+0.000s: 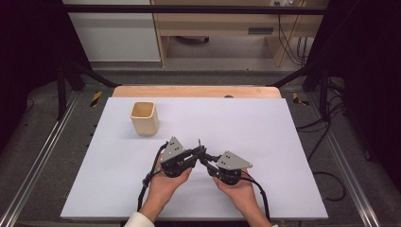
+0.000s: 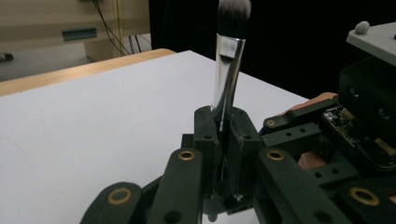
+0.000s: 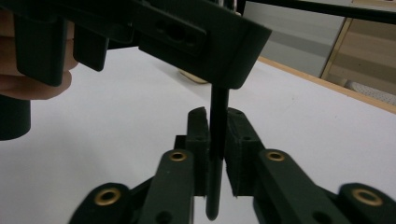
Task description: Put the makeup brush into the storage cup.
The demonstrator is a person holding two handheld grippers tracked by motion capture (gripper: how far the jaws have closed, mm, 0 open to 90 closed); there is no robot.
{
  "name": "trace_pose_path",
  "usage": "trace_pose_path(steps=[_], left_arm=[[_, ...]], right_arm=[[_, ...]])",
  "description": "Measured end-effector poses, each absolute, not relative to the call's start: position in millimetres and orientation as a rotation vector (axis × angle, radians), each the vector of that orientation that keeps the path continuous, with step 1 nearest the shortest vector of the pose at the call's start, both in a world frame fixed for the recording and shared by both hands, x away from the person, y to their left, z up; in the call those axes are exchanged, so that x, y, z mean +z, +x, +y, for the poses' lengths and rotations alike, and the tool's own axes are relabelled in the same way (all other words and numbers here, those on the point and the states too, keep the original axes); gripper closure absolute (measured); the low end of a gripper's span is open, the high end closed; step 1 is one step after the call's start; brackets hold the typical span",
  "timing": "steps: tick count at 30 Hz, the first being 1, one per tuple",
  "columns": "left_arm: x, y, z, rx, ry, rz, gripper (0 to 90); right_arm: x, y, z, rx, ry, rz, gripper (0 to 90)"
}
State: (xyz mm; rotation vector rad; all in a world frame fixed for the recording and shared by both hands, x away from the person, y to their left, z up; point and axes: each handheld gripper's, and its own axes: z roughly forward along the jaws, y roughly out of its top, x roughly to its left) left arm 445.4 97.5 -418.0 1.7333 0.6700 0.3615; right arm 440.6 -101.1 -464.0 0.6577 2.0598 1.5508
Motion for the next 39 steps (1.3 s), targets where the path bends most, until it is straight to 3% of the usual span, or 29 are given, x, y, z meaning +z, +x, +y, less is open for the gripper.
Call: trace_pose_path(steps=[9,25,39], left_arm=[[-414.3,446.3,105.4,0.407,1.725,0.683,83.6],[-409.0,448.5,120.9,0.478,1.744,0.69,83.6],[-399.6,451.7,143.7,0.535,1.722,0.722,83.6]], right_arm=[[-464.7,441.7,-98.0,1.484,0.728,2.082,45.5],[-460.8,443.8,-100.8,1.429,0.767,2.095,18.3],[-452.0,448.3,-125.6,1.485,0.864,2.032,7.9]])
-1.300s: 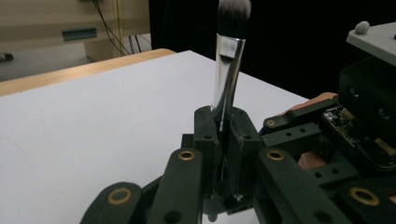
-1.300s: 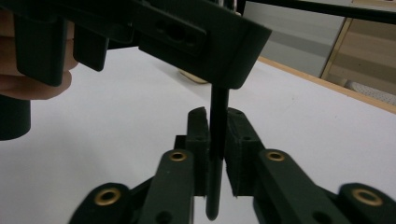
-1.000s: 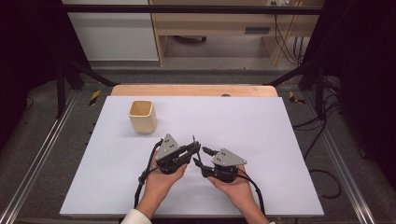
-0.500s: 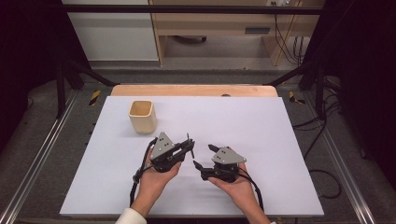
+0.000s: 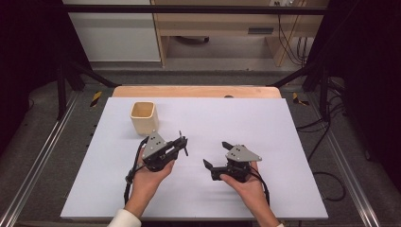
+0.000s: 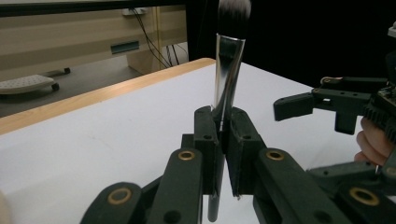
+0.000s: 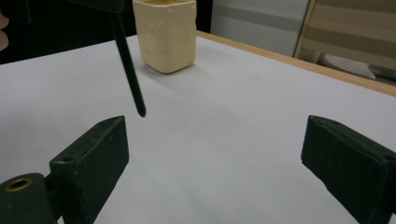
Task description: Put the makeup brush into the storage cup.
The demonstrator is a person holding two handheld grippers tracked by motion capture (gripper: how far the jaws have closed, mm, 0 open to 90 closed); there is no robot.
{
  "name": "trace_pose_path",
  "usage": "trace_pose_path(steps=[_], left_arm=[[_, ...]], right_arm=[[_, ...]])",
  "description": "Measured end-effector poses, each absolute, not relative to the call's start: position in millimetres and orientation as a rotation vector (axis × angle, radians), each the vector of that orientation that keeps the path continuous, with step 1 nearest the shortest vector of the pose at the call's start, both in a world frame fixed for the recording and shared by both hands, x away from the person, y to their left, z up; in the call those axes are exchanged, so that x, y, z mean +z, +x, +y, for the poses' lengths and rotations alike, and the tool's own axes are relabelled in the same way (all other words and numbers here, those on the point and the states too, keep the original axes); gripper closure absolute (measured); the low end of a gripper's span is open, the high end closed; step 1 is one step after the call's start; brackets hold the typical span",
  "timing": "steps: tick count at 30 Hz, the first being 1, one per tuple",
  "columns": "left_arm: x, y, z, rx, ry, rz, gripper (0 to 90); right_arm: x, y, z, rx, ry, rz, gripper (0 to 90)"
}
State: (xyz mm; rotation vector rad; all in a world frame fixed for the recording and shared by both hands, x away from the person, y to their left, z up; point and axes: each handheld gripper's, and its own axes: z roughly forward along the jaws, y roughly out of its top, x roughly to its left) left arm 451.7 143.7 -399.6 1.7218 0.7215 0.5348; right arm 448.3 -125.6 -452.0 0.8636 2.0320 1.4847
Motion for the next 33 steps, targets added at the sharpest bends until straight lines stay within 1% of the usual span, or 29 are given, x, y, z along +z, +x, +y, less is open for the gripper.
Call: trace_pose_path(steps=[9,13,21,25,27,33], left_arm=[[-390.1,452.5,158.8,0.565,1.72,0.734,83.6],[-387.6,454.0,165.6,0.574,1.723,0.745,83.6],[-375.2,459.0,180.3,0.587,1.713,0.756,83.6],[-366.8,461.6,187.7,0.615,1.71,0.756,83.6],[-363.4,462.1,191.0,0.621,1.701,0.76,83.6],[-358.3,464.6,199.0,0.651,1.701,0.759,83.6]], right_arm=[[-447.3,451.1,-153.8,1.502,0.904,1.985,6.8],[-446.5,450.7,-164.8,1.513,0.901,1.977,9.3],[-446.5,448.5,-175.4,1.489,0.867,1.951,4.5],[-447.1,448.3,-179.4,1.466,0.874,1.936,4.5],[-446.8,448.0,-181.7,1.468,0.88,1.921,6.2],[-446.7,445.9,-190.7,1.478,0.894,1.889,5.9]])
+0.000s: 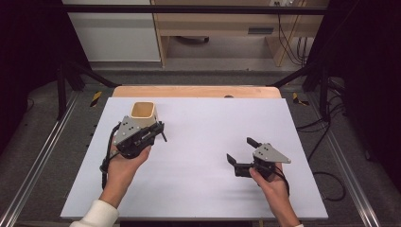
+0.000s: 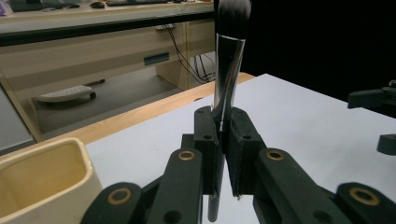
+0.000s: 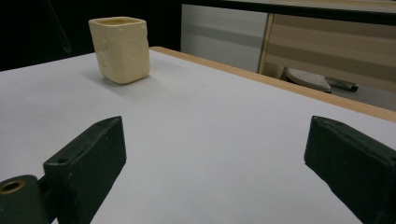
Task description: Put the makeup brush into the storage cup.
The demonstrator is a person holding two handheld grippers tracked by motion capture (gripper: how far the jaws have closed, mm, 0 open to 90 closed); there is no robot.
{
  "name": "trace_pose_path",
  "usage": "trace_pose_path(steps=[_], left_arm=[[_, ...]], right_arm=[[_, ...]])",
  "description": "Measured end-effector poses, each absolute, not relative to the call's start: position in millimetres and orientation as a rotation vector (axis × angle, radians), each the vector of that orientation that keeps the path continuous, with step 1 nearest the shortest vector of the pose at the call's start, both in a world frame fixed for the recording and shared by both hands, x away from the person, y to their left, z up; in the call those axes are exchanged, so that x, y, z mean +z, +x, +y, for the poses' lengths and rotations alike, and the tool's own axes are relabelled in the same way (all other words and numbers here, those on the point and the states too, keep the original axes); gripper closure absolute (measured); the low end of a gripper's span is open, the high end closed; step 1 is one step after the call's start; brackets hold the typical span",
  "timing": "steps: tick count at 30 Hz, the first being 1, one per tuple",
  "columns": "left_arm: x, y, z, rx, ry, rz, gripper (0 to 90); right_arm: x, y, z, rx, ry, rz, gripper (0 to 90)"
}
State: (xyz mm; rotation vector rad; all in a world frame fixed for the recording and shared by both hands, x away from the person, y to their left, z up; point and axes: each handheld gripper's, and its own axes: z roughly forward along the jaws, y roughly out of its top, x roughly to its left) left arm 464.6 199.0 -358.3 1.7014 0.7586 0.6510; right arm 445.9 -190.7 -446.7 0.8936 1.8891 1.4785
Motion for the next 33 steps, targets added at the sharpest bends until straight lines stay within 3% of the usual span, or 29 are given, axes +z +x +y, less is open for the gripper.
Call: trace_pose_path(steps=[18,33], left_arm=[[-342.9,471.6,225.8,0.698,1.68,0.8,83.6],[-324.6,477.1,226.3,0.734,1.682,0.797,83.6]], right_arm=[[-447.1,435.4,-207.5,1.51,0.889,1.83,3.5],[-447.1,425.2,-226.8,1.504,0.92,1.795,3.4]])
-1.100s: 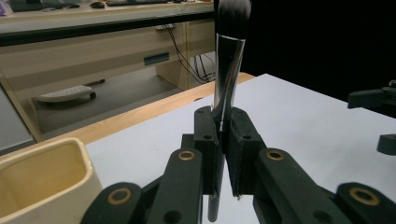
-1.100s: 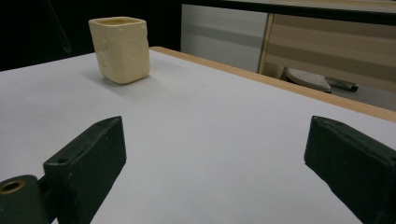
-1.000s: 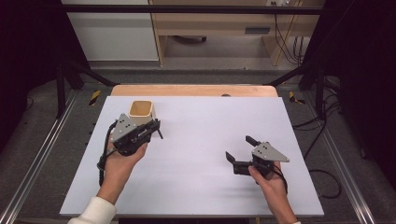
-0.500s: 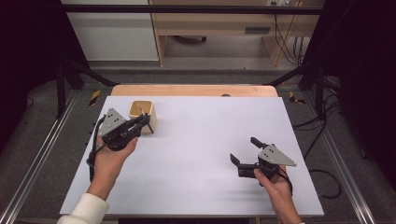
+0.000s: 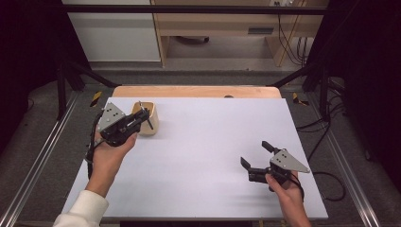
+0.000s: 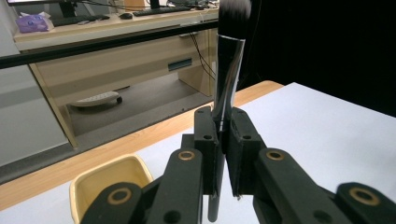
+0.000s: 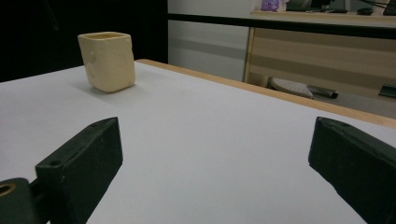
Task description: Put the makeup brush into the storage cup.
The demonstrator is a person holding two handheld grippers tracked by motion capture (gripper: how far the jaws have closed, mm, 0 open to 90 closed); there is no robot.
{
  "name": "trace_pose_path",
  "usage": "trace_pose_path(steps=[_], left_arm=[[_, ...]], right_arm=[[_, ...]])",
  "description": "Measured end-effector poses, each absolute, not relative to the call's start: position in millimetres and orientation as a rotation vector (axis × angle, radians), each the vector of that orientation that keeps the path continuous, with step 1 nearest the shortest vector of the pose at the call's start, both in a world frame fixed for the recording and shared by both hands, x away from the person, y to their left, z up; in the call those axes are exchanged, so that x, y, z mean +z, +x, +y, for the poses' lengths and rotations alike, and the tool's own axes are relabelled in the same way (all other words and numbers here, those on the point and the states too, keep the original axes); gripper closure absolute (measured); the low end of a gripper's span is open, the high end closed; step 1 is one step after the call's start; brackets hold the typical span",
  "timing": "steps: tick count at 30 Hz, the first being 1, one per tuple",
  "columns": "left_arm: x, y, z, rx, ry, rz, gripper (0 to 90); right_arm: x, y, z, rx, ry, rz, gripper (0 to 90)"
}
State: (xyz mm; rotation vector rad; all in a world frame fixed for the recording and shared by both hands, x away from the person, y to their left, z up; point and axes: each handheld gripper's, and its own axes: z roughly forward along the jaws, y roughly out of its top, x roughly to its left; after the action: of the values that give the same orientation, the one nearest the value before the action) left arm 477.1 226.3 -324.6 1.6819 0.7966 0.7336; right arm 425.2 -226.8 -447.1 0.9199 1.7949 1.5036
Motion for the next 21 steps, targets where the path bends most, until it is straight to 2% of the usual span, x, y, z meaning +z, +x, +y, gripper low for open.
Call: trace_pose_path(steps=[21], left_arm=[[-314.7,489.8,231.4,0.751,1.65,0.853,83.5]], right_arm=[[-449.8,422.6,-232.4,1.502,0.922,1.809,3.1]])
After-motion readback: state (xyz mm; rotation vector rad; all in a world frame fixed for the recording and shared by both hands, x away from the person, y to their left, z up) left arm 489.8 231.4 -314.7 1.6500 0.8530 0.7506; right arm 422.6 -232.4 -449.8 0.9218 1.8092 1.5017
